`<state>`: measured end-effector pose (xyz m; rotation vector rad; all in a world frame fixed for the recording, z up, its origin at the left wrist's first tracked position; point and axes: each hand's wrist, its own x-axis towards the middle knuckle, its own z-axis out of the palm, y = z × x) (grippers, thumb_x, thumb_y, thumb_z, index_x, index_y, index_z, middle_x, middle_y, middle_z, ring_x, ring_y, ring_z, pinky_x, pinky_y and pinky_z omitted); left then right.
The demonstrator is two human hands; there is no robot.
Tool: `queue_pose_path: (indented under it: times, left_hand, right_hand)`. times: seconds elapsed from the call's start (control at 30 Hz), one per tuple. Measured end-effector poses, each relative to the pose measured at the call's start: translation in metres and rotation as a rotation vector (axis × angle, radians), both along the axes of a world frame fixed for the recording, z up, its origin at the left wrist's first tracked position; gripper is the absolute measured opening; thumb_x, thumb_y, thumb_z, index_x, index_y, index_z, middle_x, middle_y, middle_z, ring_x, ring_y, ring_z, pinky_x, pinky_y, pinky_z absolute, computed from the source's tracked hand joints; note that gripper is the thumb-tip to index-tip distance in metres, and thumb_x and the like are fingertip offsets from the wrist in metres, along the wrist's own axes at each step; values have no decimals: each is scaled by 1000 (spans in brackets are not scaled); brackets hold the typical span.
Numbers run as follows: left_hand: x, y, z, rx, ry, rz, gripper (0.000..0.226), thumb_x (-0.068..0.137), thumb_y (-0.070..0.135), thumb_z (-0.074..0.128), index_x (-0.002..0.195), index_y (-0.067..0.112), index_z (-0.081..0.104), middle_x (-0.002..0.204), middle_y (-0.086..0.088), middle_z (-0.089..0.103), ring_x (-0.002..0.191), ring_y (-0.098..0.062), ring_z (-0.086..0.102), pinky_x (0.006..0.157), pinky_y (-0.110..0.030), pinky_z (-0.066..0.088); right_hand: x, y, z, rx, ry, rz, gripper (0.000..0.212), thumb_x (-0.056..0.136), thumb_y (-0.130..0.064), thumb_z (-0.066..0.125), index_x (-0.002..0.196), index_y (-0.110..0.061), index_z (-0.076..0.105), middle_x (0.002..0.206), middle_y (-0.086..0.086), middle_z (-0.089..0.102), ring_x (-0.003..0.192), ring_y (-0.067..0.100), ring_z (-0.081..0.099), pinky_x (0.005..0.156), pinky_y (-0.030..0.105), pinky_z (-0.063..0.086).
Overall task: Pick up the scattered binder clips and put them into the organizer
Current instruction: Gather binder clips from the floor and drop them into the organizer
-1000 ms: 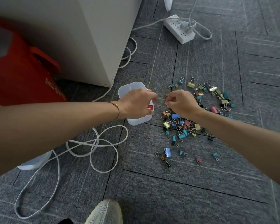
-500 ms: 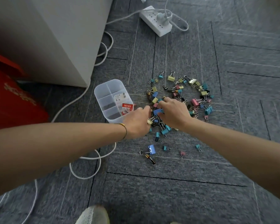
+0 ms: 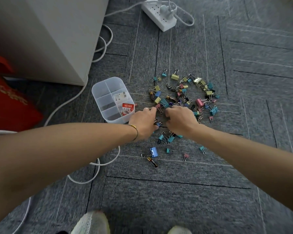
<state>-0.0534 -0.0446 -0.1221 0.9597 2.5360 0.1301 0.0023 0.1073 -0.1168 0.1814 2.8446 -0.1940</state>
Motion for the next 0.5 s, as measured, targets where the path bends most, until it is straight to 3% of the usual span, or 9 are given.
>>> queue_pose_path:
  times: [0.1,0.17,0.27,0.37,0.47,0.5]
  left_hand:
    - [-6,6,-1,-17,-28,-61,35,97,38,66,117,13,52,118,-12,61,105,-34,64,70,-38,42]
    - [-9,9,-1,11,-105,-55,32,95,32,71,114,12,55,118,-12,62,107,-34,63,75,-38,45]
    - [-13,13,1,62,-130,-27,28,92,27,74,114,13,63,119,-11,62,108,-32,62,86,-41,53]
    - [-17,15,8,161,-182,43,17,95,24,64,105,14,73,116,-8,65,102,-27,64,89,-38,54]
    - [-20,19,14,227,-566,270,14,98,17,59,102,8,68,103,-10,69,80,-19,71,74,-33,62]
    - [-19,20,16,245,-733,377,12,99,12,58,100,6,67,99,-13,68,73,-19,73,68,-31,63]
  right_hand:
    - [10,13,-6,-60,-5,-51,10,82,-9,59,75,-11,66,89,4,63,79,28,64,68,39,58]
    - [16,23,-11,-198,48,-143,21,74,2,58,63,-15,62,83,1,66,78,24,65,70,39,59]
    - [16,35,-2,-458,99,-383,23,78,5,64,83,-14,76,88,1,73,79,18,69,68,32,59]
    - [12,47,16,-836,-49,-636,38,82,12,51,100,-7,78,98,7,74,81,21,69,71,33,62]
    - [18,57,24,-1172,-208,-895,31,86,6,39,86,3,69,88,13,71,70,21,59,57,30,49]
    - [21,58,22,-1185,-253,-929,27,87,1,39,83,0,66,80,14,66,62,19,55,53,27,43]
